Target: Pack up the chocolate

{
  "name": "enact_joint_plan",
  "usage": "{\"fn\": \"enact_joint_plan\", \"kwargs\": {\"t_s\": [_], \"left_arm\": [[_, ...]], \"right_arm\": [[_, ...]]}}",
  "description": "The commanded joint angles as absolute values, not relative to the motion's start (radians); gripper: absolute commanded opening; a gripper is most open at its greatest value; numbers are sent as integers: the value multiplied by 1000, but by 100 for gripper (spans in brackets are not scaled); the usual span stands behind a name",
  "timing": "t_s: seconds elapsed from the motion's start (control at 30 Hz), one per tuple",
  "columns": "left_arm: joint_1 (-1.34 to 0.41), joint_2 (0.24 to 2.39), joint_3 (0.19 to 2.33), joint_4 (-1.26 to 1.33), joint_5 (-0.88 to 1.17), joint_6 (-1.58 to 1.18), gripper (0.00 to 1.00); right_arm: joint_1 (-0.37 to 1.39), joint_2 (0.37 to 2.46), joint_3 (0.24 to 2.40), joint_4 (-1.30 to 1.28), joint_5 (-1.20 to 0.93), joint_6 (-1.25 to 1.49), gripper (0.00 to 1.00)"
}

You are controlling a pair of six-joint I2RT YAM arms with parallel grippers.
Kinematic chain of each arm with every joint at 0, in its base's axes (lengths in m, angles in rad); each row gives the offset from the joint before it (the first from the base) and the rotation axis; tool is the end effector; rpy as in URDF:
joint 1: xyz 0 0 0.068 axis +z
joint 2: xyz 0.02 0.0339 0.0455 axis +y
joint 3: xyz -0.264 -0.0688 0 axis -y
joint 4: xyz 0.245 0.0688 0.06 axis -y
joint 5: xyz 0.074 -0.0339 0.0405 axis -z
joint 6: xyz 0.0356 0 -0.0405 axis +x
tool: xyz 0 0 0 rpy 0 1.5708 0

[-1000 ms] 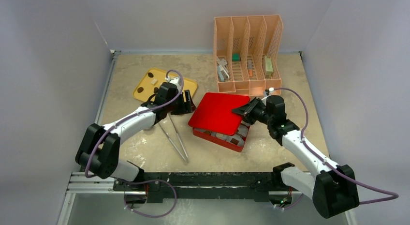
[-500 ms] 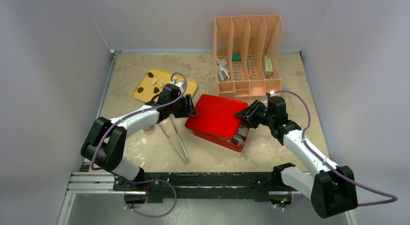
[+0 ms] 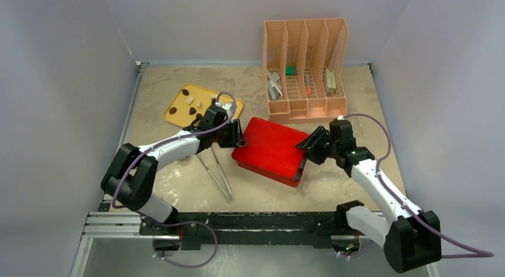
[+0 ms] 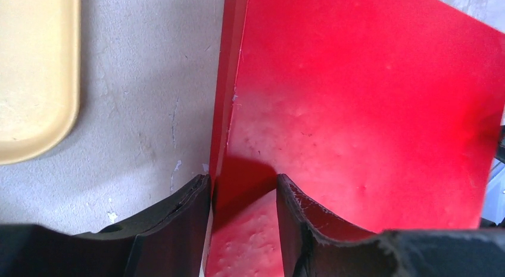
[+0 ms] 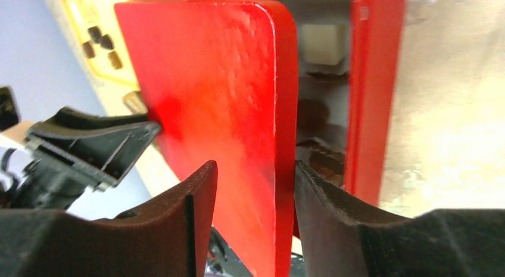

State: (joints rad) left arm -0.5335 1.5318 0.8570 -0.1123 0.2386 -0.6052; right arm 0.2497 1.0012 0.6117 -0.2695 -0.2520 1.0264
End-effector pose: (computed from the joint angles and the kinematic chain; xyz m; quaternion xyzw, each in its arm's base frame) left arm 0.2671 -0.1675 0.1942 0.0125 0.9187 -0.2971 0.2601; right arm 0.2040 0.0612 0.2319 0.2861 0.8454 0.3508 0.2836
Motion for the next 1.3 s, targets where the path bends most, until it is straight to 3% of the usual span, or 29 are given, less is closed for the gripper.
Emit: {"fn": "enact_joint_plan", "kwargs": {"t_s": [0.0,0.57,0.83,1.27], "left_arm": [[-542,1537,905,-72,261,-592,43],[-587,1559,935,-72,266,-578,44],[-587,1592,957,-171,161,-561,34],[-586,1534,893,-271,13,-569,25]], "right_arm": [[247,987,675,-380,-112,991,54],[247,1035,689,-434,-75,934,58],[247,1095,708,-408,-99,879,53],[247,1063,688,-357,-170,929,54]]}}
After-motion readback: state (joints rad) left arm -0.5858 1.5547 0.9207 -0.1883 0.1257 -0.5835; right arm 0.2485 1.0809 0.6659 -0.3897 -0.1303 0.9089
